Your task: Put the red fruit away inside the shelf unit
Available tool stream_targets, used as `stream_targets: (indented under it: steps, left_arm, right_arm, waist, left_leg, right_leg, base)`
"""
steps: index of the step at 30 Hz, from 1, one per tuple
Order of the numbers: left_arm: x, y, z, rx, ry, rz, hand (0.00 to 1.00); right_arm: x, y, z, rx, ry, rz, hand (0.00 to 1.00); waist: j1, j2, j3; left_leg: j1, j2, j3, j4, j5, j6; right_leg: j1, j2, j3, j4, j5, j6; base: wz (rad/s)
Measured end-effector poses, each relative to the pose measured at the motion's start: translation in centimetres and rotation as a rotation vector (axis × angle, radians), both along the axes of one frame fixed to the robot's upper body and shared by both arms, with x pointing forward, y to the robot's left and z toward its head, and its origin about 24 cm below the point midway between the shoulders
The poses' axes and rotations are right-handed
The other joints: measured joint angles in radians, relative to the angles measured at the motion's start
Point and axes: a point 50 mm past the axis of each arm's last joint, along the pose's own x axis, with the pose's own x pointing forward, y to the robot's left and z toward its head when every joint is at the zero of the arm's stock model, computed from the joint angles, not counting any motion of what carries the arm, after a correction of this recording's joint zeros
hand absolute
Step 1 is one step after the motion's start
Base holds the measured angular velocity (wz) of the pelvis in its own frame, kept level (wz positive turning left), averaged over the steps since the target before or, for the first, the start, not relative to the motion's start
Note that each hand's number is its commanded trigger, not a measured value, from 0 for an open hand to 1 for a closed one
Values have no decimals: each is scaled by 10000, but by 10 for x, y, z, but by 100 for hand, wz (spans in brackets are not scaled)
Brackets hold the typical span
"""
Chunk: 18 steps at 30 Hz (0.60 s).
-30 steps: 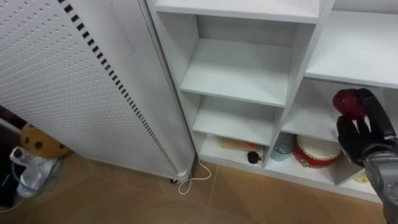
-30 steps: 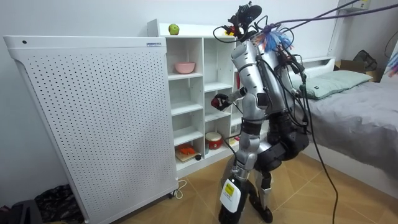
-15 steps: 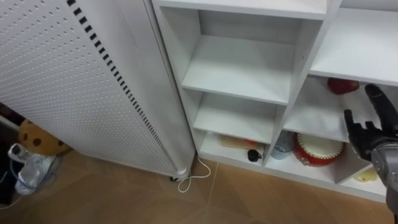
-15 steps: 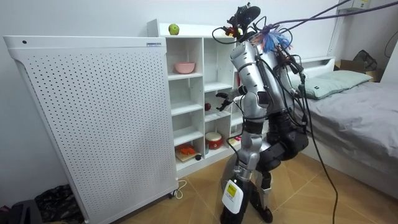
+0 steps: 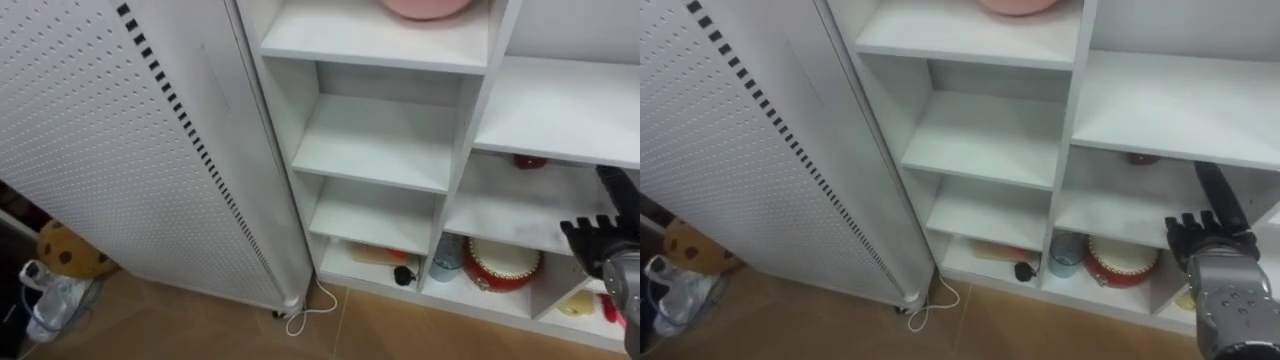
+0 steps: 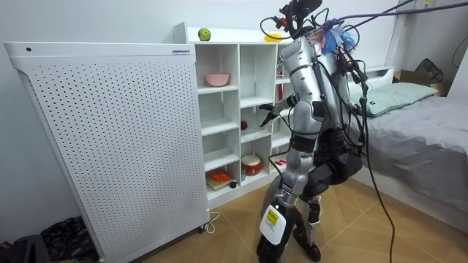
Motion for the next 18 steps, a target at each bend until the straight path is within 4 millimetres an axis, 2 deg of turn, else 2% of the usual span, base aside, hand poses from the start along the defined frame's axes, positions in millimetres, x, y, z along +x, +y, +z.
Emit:
stream_targets:
  steps: [2, 3, 5, 7, 11, 12, 15, 17, 18]
  left_arm:
    - [-6, 1, -2, -47, 353, -80, 0]
    - [-10, 1, -4, -129, 599, -96, 0]
    - [-12, 3, -5, -224, 874, -70, 0]
    - [-11, 5, -6, -340, 1049, 55, 0]
    - [-10, 8, -7, -374, 1154, 309, 0]
    - [-11, 8, -8, -371, 1256, 352, 0]
    - [-15, 9, -9, -316, 1394, 570, 0]
    - [-16, 6, -10, -428, 1364, 909, 0]
    - [-17, 2, -11, -568, 1339, 1128, 0]
  right_arm:
    - [-6, -3, -15, 24, 297, 26, 0]
    - [-12, -5, -27, 92, 512, 0, 0]
    - [-23, -8, -48, 166, 911, -49, 0]
    - [-39, -6, -76, 343, 1462, 66, 0]
    - [-61, 1, -110, 692, 2055, 134, 0]
    - [-71, 6, -124, 960, 2249, 126, 0]
    - [-92, 22, -153, 1322, 2810, 349, 0]
    - [-105, 29, -167, 1439, 3156, 490, 0]
    - [-116, 32, -177, 1422, 3412, 579, 0]
  waist:
    - [101, 18, 6]
    - [155, 25, 12]
    - [178, 35, 12]
    - [157, 39, 17]
    - [120, 95, 14]
    - [64, 142, 9]
    - [-161, 252, -49]
    - [-170, 295, -103]
    - [-267, 348, -155]
  left_leg:
    - [418, -17, 53, -267, 12, -10]
    - [720, -18, 61, -474, 44, -10]
    - [1176, -15, 19, -830, 110, -34]
    - [1763, -20, -20, -1341, 271, -32]
    - [2558, -20, -42, -1852, 280, -31]
    - [2993, -23, -39, -2157, 315, -45]
    - [3945, -29, -61, -2792, 339, -64]
    - [4516, -53, -8, -3154, 341, -66]
    - [4933, -81, -2, -3441, 372, -65]
  right_leg:
    - [357, -19, -16, -234, 28, 40]
    - [652, 2, -25, -423, 95, 2]
    - [1151, 84, -95, -827, 158, 48]
    - [1794, 219, -158, -1401, 274, 126]
    - [2685, 259, -374, -2020, 335, 159]
    - [3175, 304, -455, -2366, 400, 202]
    - [4242, 440, -632, -3186, 510, 336]
    - [4784, 537, -650, -3593, 594, 403]
    - [5218, 591, -688, -3959, 668, 467]
  base:
    - [-10]
    - [-5]
    - [3]
    - [8]
    - [2]
    - [10]
    - [8]
    - [-5]
    - [0]
